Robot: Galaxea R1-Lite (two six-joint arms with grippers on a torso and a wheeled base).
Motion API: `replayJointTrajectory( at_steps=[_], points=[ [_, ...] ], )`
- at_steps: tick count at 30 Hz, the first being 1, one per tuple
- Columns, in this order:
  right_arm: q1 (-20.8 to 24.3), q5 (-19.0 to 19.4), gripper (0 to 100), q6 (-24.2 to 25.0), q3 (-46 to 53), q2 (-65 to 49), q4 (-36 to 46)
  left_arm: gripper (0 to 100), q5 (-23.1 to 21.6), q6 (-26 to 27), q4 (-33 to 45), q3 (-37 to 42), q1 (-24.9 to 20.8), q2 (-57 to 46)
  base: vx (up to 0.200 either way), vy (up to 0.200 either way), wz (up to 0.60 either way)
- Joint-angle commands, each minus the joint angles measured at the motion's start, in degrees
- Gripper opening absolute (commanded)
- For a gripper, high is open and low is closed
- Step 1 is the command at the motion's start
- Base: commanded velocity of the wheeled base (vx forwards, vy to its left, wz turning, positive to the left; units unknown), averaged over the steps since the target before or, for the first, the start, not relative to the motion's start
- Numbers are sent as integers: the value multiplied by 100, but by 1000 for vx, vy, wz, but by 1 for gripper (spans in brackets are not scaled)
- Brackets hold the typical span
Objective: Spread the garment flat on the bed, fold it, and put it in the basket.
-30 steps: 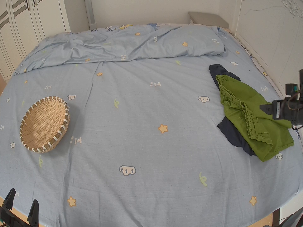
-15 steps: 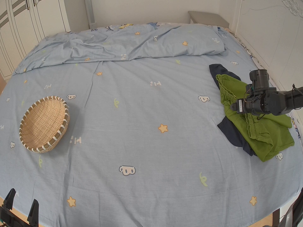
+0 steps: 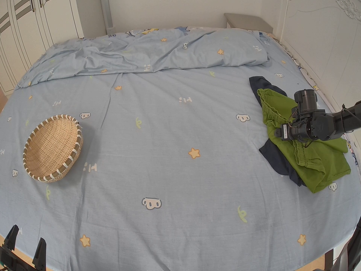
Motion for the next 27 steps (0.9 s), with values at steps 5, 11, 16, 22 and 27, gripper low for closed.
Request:
replayJointTrajectory(
  at_steps=[5, 11, 16, 22, 27],
  points=[
    [-52, 84, 100, 212, -70, -208, 1, 100, 3, -8, -3, 101, 1, -101, 0, 0, 0],
    [-158, 84, 0, 256, -96, -182, -8, 100, 3, 1, -3, 101, 1, -101, 0, 0, 0],
    [-175, 84, 0, 256, -96, -156, -25, 100, 3, -8, 5, 101, 1, -101, 0, 0, 0],
    [-175, 84, 0, 221, -96, -147, -16, 100, 3, -8, -3, 101, 1, -101, 0, 0, 0],
    [-70, 251, 0, 265, -113, -270, 142, 100, 3, -8, -3, 101, 1, -101, 0, 0, 0]
  ],
)
